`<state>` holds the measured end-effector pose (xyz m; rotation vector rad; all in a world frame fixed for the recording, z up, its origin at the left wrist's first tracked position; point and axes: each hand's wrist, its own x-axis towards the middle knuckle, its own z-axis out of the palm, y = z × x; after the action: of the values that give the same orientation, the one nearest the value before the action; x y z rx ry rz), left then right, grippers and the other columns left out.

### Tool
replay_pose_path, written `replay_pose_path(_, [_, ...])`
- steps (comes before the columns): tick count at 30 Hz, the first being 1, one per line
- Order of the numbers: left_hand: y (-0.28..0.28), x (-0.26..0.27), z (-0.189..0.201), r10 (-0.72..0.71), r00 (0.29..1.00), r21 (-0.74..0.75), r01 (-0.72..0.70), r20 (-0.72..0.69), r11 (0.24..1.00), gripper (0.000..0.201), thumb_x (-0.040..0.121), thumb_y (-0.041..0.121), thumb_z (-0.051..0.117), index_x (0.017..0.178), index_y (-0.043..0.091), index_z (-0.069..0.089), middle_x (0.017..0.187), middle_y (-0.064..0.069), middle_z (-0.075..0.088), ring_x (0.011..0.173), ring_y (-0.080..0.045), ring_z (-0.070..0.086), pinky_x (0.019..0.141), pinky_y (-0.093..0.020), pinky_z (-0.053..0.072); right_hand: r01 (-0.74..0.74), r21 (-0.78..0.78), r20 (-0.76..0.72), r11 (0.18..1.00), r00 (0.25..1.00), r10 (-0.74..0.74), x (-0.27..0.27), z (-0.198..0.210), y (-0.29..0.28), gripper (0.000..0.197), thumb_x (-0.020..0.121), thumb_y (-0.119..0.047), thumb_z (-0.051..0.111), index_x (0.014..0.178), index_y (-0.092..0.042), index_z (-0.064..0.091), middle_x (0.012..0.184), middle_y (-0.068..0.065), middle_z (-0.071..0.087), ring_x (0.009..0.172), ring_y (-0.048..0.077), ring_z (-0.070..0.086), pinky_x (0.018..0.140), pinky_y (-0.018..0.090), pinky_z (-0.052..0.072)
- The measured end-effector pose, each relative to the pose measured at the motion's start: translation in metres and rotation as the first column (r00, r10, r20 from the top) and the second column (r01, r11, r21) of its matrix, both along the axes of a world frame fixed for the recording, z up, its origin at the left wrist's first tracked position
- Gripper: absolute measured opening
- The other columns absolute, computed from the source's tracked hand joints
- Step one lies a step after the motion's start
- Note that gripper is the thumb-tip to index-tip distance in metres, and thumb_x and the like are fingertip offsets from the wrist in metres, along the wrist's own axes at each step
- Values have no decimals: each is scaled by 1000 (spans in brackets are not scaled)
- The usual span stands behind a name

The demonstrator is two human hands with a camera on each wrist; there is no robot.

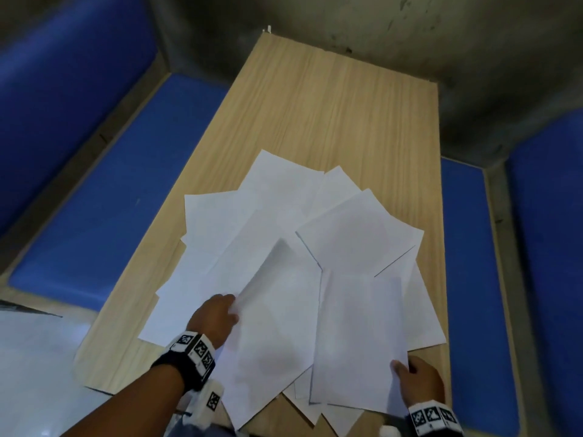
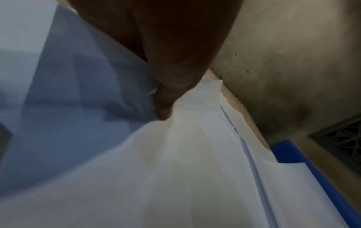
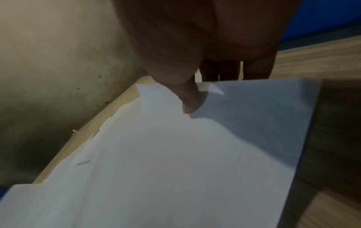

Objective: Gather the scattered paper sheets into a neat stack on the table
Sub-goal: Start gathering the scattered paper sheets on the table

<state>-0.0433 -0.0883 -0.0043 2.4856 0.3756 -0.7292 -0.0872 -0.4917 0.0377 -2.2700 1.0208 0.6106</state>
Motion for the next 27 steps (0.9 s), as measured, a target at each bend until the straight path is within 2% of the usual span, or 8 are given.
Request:
replay_pose_path(1, [3,-1,4,-1,1000,-50,2,28,999,4,91,22,60,88,25,59,95,-1,62,100,-29,64,72,-28,40,19,-10,12,1000,1000,-19,0,2,-3,17,92,-21,62,77,-14,66,84,13,66,81,29,59,78,31,46])
replay_pose_path(4, [16,7,11,21,995,-101,-11,101,995,31,94,20,60,66,27,49,77,0,57,82,-29,63,61,-28,37,72,-15,40,997,997,-71,1,4,-15,16,94,-20,59,79,-16,64,86,12,63,81,29,58,77,32,45])
replay_pose_path(8, [32,44,17,-22,963,15,19,268,1000,22,89,10,64,70,1,66,80,-21,62,83,-42,66,73,-39,53,72,8,26,997,997,-72,-3,5,-20,3,93,-16,59,92,-17,62,99,15,67,89,30,59,85,35,48])
replay_pose_path(12, [39,91,6,55,986,31,-60,160,998,37,90,12,65,123,-4,61,136,-25,51,123,-41,53,105,-40,41,138,85,1,987,990,-138,3,10,-13,8,93,-17,60,96,-12,65,99,13,67,91,30,59,91,35,45])
replay_pose_path(17, [21,109,-2,70,993,15,-72,98,997,52,84,8,69,131,8,48,129,-20,55,112,-38,60,92,-41,50,285,206,73,936,950,-305,19,23,4,11,89,-16,59,88,-10,68,92,5,70,87,27,62,90,37,48])
replay_pose_path(21, [18,104,-12,153,984,-90,-145,95,985,75,85,2,64,150,19,30,122,-16,64,105,-38,65,83,-38,50,366,365,195,856,869,-455,46,21,20,10,83,-8,63,84,1,67,94,22,73,78,28,64,78,37,50])
replay_pose_path(24, [23,99,-16,94,989,-64,-87,114,994,54,88,6,63,141,9,52,130,-20,62,118,-37,59,98,-38,45,351,372,219,859,866,-449,86,14,27,24,87,-8,64,95,15,60,97,33,66,78,22,52,66,30,42])
replay_pose_path(27, [27,93,-13,83,991,-67,-77,101,995,26,90,9,60,115,5,66,113,-20,65,109,-38,61,86,-35,43,274,282,193,920,922,-334,132,8,39,46,91,-21,68,109,20,59,115,33,64,91,31,60,83,38,48])
